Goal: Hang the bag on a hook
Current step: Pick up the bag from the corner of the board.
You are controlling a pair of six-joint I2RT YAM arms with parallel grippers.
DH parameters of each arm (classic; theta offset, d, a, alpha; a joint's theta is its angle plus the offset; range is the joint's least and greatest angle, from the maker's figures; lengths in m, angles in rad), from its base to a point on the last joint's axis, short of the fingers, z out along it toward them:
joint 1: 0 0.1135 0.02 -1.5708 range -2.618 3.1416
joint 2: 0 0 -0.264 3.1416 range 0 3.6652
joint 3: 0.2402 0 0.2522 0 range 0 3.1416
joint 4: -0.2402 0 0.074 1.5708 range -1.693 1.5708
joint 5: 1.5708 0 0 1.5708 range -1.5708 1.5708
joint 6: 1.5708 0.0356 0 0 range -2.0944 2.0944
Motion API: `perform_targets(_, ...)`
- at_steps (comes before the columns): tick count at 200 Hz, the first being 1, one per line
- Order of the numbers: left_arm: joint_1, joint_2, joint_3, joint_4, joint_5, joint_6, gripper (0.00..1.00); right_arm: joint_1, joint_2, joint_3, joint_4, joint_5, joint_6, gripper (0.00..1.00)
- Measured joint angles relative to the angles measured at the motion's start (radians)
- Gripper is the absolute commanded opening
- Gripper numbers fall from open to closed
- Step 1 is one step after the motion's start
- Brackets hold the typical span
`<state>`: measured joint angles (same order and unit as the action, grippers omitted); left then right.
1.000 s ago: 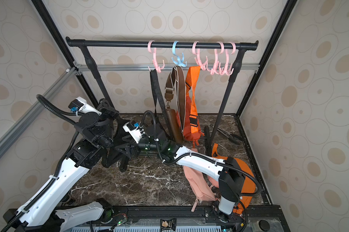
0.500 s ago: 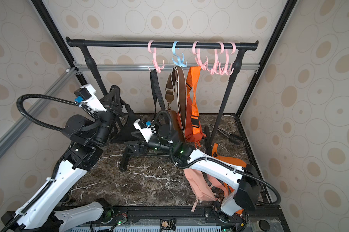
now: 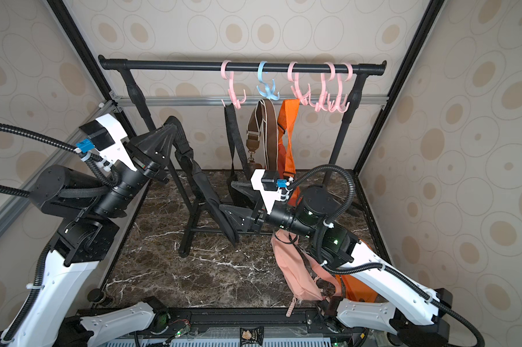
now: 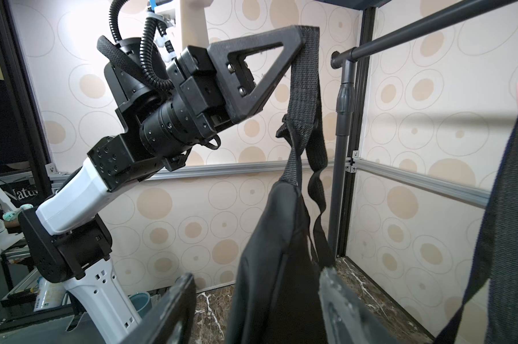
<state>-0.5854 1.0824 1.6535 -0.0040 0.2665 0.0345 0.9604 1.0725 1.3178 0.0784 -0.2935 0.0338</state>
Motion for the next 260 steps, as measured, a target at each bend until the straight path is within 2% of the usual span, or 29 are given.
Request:
perform_targets(57, 0.0, 0.022, 0.05, -0.014, 0.402, -0.089, 0.0, -0.004, -0.011, 0.0, -0.053, 0.122, -0.087, 0.68)
perform_targets(95, 0.0, 0.0, 0.06, 0.024, 0.583, -0.174, 0.0, -0.023, 0.007, 0.0, -0.056, 0.163, -0.101, 0.68)
perform_targets(126, 0.0, -0.03, 0.06, 0.025, 0.632, -0.182, 0.0, -0.026, 0.043, 0.015, -0.069, 0.098, -0.1, 0.67)
perform_targets(178, 0.0, -0.027, 0.058, 0.045, 0.667, -0.199, 0.0, -0.026, 0.076, 0.006, -0.063, -0.092, -0.077, 0.67)
perform_targets(208, 0.0, -0.006, 0.056, 0.076, 0.687, -0.229, 0.0, -0.023, 0.108, 0.015, -0.024, -0.151, -0.055, 0.6)
perform_targets(260, 0.0, 0.012, 0.035, 0.079, 0.694, -0.248, 0.0, -0.002, 0.161, 0.043, 0.016, -0.222, -0.032, 0.59)
